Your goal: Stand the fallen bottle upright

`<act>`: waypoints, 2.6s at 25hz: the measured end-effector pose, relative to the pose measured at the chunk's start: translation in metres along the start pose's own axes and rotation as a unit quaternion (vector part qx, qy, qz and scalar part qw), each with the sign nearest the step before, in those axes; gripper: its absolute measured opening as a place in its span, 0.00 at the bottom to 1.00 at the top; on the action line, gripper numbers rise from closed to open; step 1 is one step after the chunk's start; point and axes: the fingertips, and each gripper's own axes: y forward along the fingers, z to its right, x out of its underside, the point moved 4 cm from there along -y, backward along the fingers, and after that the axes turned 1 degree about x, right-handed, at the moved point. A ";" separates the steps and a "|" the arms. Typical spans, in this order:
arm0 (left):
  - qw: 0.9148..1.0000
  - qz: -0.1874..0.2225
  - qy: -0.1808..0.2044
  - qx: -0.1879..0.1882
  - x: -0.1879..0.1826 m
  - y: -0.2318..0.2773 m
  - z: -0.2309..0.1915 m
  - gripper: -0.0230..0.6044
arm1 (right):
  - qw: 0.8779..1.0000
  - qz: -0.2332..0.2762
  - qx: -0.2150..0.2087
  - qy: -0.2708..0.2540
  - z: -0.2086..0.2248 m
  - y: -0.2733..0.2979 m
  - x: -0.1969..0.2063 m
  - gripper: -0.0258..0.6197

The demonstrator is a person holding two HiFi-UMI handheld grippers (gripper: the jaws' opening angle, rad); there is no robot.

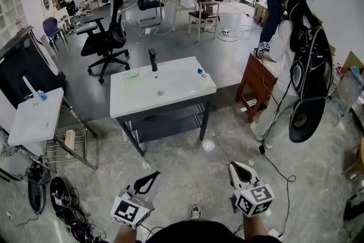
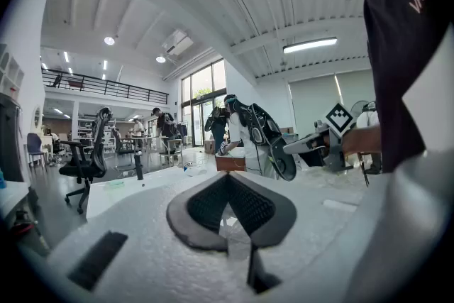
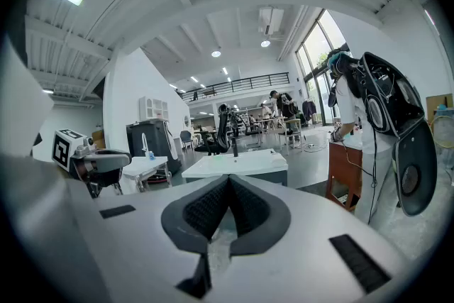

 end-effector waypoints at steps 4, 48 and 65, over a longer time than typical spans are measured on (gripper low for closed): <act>1.000 -0.004 0.001 0.003 -0.002 0.011 0.001 0.07 | 1.000 0.001 -0.010 0.011 0.008 0.005 -0.001 0.04; 0.997 -0.007 -0.037 0.062 -0.001 0.209 -0.242 0.39 | 0.996 -0.038 0.019 0.078 0.087 0.286 -0.051 0.37; 0.992 0.012 -0.029 0.118 0.016 0.274 -0.367 0.39 | 0.993 -0.083 0.068 0.051 0.116 0.419 -0.079 0.37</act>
